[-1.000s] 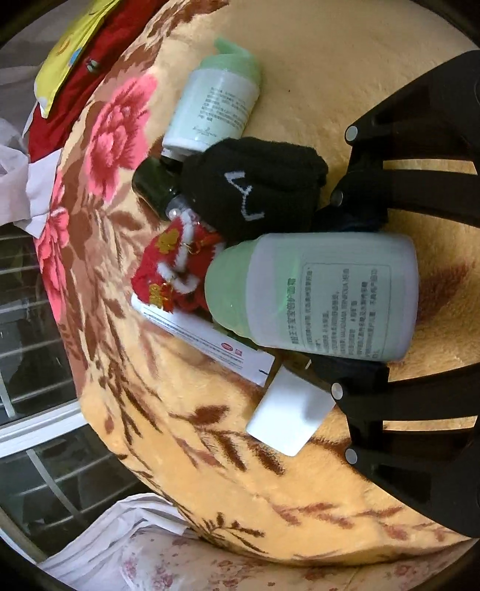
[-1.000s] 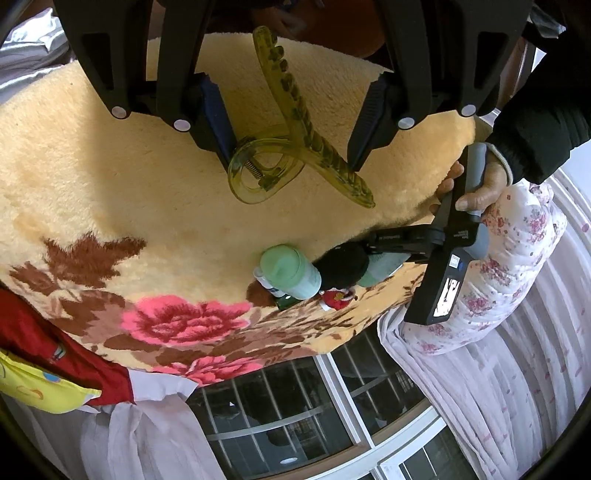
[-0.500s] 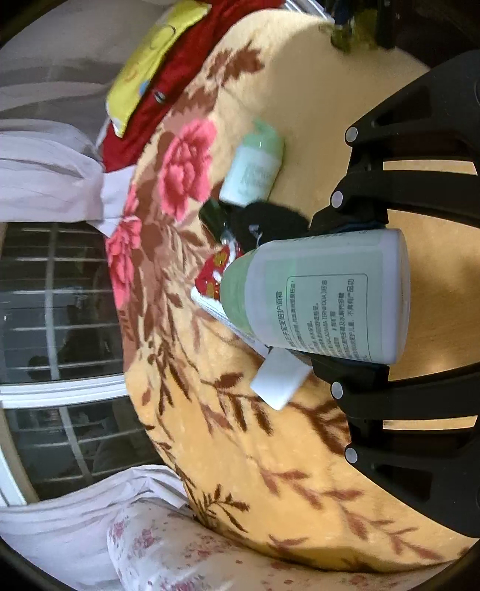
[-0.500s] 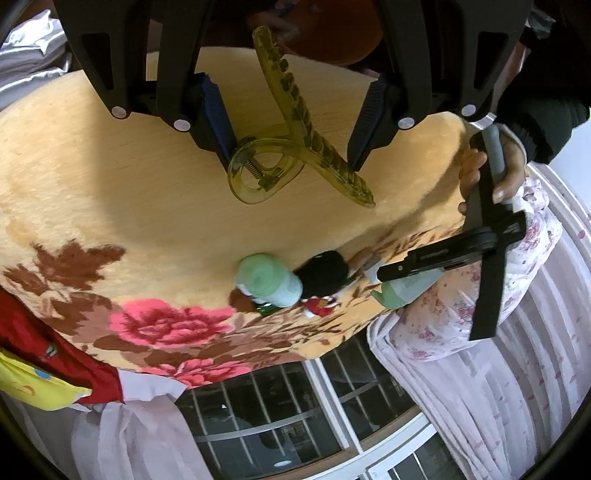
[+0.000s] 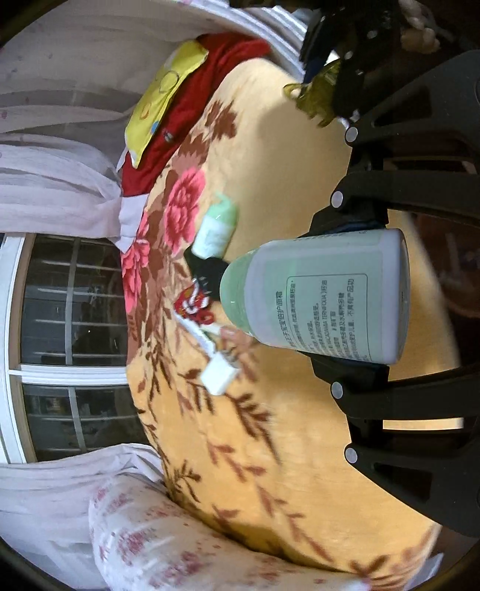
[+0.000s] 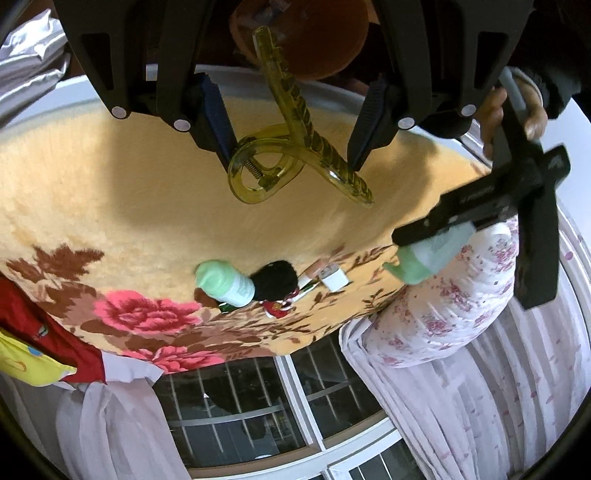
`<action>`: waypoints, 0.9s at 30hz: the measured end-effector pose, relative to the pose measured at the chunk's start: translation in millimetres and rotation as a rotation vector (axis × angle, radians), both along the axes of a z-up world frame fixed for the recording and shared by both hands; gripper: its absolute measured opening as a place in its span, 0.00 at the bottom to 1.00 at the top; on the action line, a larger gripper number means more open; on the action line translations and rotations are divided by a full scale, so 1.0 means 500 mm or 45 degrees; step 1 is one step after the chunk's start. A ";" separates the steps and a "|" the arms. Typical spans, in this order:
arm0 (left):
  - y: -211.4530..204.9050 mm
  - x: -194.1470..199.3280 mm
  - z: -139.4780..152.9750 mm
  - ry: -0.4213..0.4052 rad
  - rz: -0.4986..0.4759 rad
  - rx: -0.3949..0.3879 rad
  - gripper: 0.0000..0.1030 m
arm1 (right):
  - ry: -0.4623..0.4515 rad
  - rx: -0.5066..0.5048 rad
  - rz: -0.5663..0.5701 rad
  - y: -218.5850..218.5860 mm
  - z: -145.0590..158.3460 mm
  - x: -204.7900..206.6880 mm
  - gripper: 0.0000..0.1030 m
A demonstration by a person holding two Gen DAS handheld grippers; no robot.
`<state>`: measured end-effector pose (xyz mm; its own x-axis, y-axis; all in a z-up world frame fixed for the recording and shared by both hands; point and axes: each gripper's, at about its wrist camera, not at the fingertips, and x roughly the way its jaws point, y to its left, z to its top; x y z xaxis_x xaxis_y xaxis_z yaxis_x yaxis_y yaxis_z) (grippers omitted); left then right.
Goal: Collect trash
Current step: 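Lower both tools over the orange bin and release the clip and bottle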
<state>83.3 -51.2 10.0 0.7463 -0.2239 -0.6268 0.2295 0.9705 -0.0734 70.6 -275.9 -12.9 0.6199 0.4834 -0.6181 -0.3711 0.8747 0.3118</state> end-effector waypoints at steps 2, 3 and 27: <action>-0.001 -0.039 -0.005 -0.010 0.010 0.018 0.44 | -0.003 -0.012 -0.001 0.004 0.001 -0.026 0.58; -0.001 -0.055 -0.009 -0.004 0.010 0.017 0.44 | -0.002 -0.013 -0.001 0.006 0.000 -0.035 0.58; -0.020 -0.241 -0.228 0.387 -0.164 0.072 0.44 | 0.262 -0.126 0.065 0.029 -0.151 -0.187 0.58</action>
<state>-37.2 -61.4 -104.0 0.4909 -0.2623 -0.8308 0.3261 0.9396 -0.1039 -22.8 -261.5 -88.3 0.4520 0.4416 -0.7750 -0.3527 0.8865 0.2994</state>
